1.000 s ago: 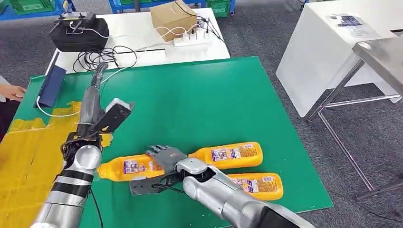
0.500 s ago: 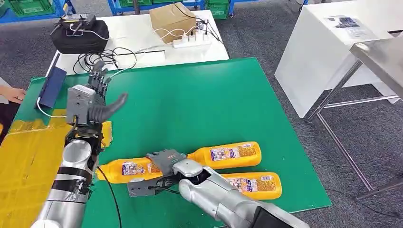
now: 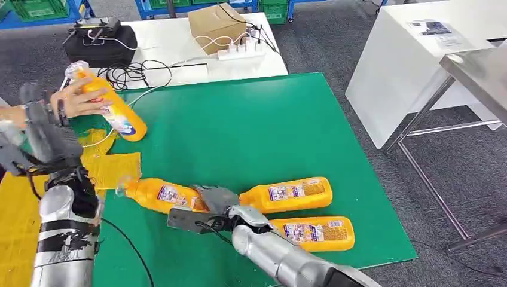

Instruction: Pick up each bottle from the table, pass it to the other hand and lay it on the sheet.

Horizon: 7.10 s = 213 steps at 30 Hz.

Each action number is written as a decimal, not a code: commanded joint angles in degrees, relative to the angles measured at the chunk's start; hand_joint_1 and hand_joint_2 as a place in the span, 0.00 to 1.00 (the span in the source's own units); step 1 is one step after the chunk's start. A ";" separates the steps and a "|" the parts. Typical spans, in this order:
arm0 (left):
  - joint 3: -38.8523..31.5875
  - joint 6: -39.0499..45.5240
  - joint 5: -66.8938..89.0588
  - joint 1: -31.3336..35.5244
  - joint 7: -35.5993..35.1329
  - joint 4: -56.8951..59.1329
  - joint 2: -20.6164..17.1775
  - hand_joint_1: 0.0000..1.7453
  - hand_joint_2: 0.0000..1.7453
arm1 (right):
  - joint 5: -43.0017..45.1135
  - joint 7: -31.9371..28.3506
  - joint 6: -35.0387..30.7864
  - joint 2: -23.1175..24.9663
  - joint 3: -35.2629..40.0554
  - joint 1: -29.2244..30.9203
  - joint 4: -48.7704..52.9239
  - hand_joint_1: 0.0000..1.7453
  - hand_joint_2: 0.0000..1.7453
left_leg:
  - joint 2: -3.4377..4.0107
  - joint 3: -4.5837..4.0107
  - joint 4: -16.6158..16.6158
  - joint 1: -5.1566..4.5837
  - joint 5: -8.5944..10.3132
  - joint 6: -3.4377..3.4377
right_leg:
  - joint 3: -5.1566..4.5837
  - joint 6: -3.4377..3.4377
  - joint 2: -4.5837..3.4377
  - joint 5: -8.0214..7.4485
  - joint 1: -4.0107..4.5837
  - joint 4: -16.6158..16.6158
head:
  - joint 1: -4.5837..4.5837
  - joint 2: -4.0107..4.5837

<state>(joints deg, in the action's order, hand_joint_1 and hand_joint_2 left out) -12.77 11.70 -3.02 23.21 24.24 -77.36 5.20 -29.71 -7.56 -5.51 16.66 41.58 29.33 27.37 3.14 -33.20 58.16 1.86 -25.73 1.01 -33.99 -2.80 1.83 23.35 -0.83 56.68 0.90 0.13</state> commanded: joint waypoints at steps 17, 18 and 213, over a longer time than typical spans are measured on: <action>8.23 -38.05 -11.63 -13.06 -12.69 -7.68 -7.97 0.00 1.00 | 14.90 -13.16 -2.19 -5.59 -17.67 -19.89 49.84 1.00 1.00 | -0.41 -0.52 -0.06 -0.09 -0.01 -0.09 | -0.54 0.09 0.16 0.08 -0.05 -0.06 | 0.00 0.00; 8.23 -38.05 -11.63 -13.06 -12.69 -7.68 -7.97 0.00 1.00 | 14.90 -13.16 -2.19 -5.59 -17.67 -19.89 49.84 1.00 1.00 | -0.41 -0.41 -0.11 -0.11 -0.03 -0.12 | -0.48 0.13 0.08 0.11 -0.07 -0.06 | 0.00 0.00; -2.49 -47.29 -9.63 -30.43 0.00 -16.38 -3.18 0.00 1.00 | 19.90 -4.30 7.02 -25.96 -25.68 -39.46 73.71 1.00 1.00 | 0.47 0.56 -0.10 0.34 -0.70 -0.13 | 0.64 -0.02 -0.70 0.13 0.27 -0.66 | 0.00 0.00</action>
<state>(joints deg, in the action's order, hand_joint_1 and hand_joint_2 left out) -14.22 -28.79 -6.45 -0.92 27.72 -82.24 -4.26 -10.69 -3.71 -3.19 -35.14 36.80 -6.49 91.66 3.61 -32.62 58.12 2.17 -26.44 0.91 -33.33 -2.96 1.35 23.50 -0.59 56.05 0.90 0.13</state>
